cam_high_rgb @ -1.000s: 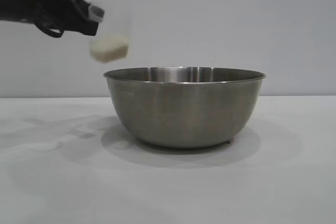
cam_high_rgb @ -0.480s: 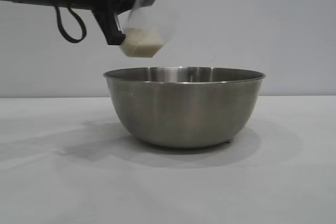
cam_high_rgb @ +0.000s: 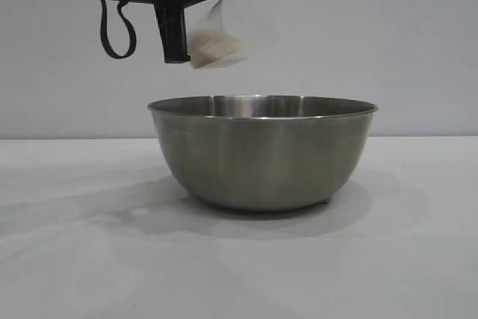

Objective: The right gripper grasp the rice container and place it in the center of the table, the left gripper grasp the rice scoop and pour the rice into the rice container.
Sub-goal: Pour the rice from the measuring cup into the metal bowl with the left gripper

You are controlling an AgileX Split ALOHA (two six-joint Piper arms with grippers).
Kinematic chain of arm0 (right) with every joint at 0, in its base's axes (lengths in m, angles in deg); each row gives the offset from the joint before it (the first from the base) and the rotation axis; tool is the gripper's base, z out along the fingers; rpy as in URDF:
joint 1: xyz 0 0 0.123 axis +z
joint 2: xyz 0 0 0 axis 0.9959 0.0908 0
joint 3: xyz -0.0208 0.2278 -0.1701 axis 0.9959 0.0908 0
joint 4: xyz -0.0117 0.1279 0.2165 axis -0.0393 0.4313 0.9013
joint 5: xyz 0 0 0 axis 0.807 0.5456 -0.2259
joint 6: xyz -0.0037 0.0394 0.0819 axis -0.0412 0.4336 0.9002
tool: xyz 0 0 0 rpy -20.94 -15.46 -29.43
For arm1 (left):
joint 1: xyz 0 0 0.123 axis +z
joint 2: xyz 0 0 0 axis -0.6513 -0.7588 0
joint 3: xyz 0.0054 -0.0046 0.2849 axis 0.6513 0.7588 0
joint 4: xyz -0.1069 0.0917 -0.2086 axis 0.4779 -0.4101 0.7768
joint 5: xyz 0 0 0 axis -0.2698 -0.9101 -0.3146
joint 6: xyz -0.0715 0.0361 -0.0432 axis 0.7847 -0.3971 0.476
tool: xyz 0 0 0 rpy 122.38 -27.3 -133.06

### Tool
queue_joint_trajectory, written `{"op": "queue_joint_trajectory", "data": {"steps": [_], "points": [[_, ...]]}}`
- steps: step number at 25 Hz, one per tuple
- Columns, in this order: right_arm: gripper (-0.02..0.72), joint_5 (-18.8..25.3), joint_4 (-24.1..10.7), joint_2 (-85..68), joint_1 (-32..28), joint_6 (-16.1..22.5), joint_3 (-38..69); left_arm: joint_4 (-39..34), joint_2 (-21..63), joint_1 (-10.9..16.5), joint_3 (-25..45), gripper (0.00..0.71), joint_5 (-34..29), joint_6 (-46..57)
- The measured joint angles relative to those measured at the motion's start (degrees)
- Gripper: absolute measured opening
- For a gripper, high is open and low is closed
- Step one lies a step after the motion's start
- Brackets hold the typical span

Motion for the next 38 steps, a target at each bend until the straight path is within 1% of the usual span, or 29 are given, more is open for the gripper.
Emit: {"op": "queue_joint_trajectory", "data": {"steps": [6,8,14,24,32,38], "points": [[0.549,0.0,0.0,0.0,0.0,0.0,0.0,-0.1,0.0,-2.1,0.0,0.0,0.0,-8.2],[0.549,0.0,0.0,0.0,0.0,0.0,0.0,0.0,0.0,-2.4,0.0,0.0,0.0,-10.7],[0.549,0.0,0.0,0.0,0.0,0.0,0.0,0.1,0.0,-2.4,0.0,0.0,-0.1,-19.5],[0.549,0.0,0.0,0.0,0.0,0.0,0.0,0.2,0.0,-2.4,-0.1,0.0,-0.1,-27.8],[0.549,0.0,0.0,0.0,0.0,0.0,0.0,0.1,0.0,-2.4,-0.4,0.0,-0.1,-38.4],[0.549,0.0,0.0,0.0,0.0,0.0,0.0,-0.8,0.0,-2.4,-0.4,0.0,-0.1,-40.1]]}}
